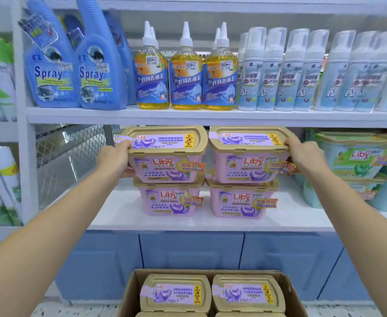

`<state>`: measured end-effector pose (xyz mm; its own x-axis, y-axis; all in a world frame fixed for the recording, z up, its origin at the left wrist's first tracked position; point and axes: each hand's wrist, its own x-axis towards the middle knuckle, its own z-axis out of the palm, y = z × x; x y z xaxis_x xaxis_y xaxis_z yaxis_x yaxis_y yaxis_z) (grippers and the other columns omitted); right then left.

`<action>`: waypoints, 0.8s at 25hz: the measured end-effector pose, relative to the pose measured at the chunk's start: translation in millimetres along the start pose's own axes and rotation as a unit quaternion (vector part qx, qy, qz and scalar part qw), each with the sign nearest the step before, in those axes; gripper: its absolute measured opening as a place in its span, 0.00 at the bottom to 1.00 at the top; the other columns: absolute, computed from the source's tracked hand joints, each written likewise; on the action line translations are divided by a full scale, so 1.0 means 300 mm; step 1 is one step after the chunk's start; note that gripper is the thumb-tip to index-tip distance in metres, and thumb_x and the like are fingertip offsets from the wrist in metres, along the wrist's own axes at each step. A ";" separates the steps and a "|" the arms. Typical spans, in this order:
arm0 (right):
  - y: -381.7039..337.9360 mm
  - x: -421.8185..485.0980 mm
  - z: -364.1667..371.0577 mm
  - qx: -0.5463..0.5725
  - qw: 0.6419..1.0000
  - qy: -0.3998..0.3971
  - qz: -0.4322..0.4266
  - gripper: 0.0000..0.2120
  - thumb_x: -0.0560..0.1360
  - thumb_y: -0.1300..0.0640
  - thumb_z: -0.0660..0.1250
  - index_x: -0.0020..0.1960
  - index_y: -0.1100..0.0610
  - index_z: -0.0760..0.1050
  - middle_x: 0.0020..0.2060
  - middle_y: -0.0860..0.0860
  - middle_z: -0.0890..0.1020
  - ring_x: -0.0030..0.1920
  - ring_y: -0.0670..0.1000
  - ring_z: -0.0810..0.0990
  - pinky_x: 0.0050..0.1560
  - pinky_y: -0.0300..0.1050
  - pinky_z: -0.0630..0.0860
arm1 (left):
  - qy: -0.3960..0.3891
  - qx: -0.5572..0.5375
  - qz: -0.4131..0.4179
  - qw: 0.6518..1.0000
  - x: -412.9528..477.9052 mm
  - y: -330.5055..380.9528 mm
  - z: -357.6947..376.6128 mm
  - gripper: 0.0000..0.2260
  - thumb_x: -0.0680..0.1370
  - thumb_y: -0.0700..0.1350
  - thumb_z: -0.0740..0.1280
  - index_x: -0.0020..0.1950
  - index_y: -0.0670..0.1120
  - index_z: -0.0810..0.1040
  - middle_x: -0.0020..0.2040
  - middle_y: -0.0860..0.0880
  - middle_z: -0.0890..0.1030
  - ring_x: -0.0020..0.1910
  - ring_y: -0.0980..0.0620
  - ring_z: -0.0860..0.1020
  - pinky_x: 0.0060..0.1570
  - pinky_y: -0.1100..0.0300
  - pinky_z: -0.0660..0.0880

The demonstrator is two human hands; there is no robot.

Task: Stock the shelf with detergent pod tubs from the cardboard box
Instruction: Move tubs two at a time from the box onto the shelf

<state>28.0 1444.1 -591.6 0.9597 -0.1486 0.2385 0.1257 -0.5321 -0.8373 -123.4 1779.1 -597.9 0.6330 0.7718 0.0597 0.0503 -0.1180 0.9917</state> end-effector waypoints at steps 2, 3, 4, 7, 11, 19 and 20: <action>0.015 0.020 0.026 -0.015 1.000 -0.005 0.008 0.29 0.74 0.44 0.55 0.58 0.68 0.75 0.57 0.67 0.77 0.57 0.65 0.75 0.57 0.53 0.71 | 0.001 0.014 -0.002 1.000 0.040 0.001 0.026 0.19 0.72 0.48 0.62 0.54 0.35 0.77 0.43 0.36 0.81 0.32 0.42 0.79 0.24 0.53 0.79; 0.024 0.030 0.038 -0.020 1.000 -0.005 0.010 0.28 0.74 0.44 0.55 0.58 0.68 0.75 0.57 0.67 0.77 0.57 0.65 0.75 0.57 0.53 0.71 | 0.002 0.023 -0.002 1.000 0.058 -0.002 0.033 0.19 0.71 0.49 0.62 0.53 0.34 0.77 0.42 0.36 0.81 0.32 0.42 0.80 0.27 0.51 0.80; 0.027 0.032 0.048 -0.026 1.000 -0.008 0.013 0.28 0.74 0.45 0.55 0.58 0.68 0.75 0.57 0.67 0.77 0.57 0.65 0.75 0.57 0.53 0.71 | 0.003 0.033 -0.003 0.999 0.075 -0.008 0.038 0.20 0.70 0.50 0.63 0.52 0.34 0.77 0.41 0.36 0.81 0.33 0.41 0.81 0.33 0.48 0.81; 0.026 0.057 0.066 -0.029 0.999 -0.027 0.012 0.30 0.71 0.41 0.56 0.57 0.66 0.76 0.55 0.66 0.79 0.55 0.65 0.77 0.58 0.56 0.74 | -0.008 0.050 -0.012 0.999 0.109 -0.020 0.051 0.20 0.68 0.52 0.63 0.49 0.36 0.78 0.37 0.37 0.82 0.34 0.39 0.82 0.41 0.44 0.81; 0.030 0.088 0.073 -0.039 0.998 -0.044 0.002 0.36 0.67 0.35 0.54 0.54 0.64 0.77 0.51 0.64 0.81 0.51 0.64 0.80 0.57 0.59 0.77 | -0.012 0.041 -0.018 0.999 0.137 -0.038 0.065 0.26 0.67 0.58 0.64 0.53 0.38 0.78 0.42 0.39 0.82 0.36 0.42 0.82 0.30 0.54 0.80; 0.033 0.057 0.049 -0.074 0.995 -0.038 -0.047 0.32 0.63 0.34 0.54 0.39 0.64 0.73 0.42 0.64 0.78 0.46 0.62 0.76 0.48 0.49 0.73 | -0.044 0.129 0.087 0.987 0.084 -0.153 0.092 0.40 0.61 0.78 0.51 0.63 0.55 0.71 0.61 0.47 0.79 0.62 0.42 0.75 0.64 0.45 0.70; 0.036 0.066 0.048 -0.075 0.995 -0.041 -0.047 0.32 0.65 0.34 0.55 0.41 0.64 0.74 0.44 0.64 0.79 0.46 0.63 0.78 0.50 0.53 0.76 | -0.037 0.147 0.095 0.984 0.085 -0.152 0.087 0.42 0.60 0.79 0.49 0.63 0.54 0.72 0.61 0.46 0.79 0.62 0.41 0.75 0.64 0.46 0.69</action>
<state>52.0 1447.6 -603.1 0.9636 -0.0265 0.2662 0.1833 -0.6593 -0.7292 -89.5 1787.8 -644.6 0.7063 0.6725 0.2212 0.1410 -0.4399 0.8869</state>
